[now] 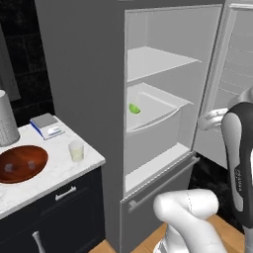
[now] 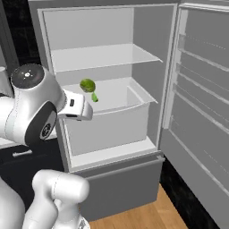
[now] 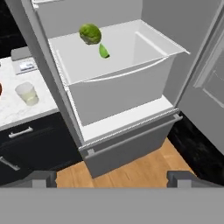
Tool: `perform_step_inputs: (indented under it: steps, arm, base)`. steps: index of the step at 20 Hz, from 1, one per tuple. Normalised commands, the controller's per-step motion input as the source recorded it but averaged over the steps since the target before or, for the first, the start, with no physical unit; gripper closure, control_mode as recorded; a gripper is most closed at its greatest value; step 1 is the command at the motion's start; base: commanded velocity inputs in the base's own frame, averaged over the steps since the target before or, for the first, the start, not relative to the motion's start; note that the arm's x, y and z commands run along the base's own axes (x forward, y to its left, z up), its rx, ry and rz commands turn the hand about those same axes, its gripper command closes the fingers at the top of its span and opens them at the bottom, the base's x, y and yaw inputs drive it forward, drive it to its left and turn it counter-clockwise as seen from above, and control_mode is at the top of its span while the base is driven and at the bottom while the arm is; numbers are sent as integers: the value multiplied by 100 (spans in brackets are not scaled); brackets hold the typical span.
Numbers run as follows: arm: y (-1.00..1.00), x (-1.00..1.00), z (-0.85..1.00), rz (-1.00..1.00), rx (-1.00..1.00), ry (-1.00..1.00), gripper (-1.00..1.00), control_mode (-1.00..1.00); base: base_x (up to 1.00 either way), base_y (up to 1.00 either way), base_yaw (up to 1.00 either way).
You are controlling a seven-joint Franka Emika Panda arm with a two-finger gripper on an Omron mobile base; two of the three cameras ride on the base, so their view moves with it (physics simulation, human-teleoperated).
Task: Grab a lemon wedge from the fridge and one ice cube from the ice bowl, and put them in the glass of lemonade.
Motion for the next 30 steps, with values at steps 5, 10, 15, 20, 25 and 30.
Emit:
perform_step_inputs:
  steps: [5,10,15,20,25,30]
  arm:
    - [0,0,0,0,0,0,-100,100]
    - [0,0,0,0,0,0,-100,100]
    - [0,0,0,0,0,0,-100,100]
    - [0,0,0,0,0,0,-100,100]
    - [0,0,0,0,0,0,-100,100]
    - [0,0,0,0,0,0,-100,100]
  base:
    - [31,-75,30]
    - [-23,-9,45]
    - [-9,-4,52]
    - [33,-41,46]
    - [24,-63,19]
    - [14,-30,1]
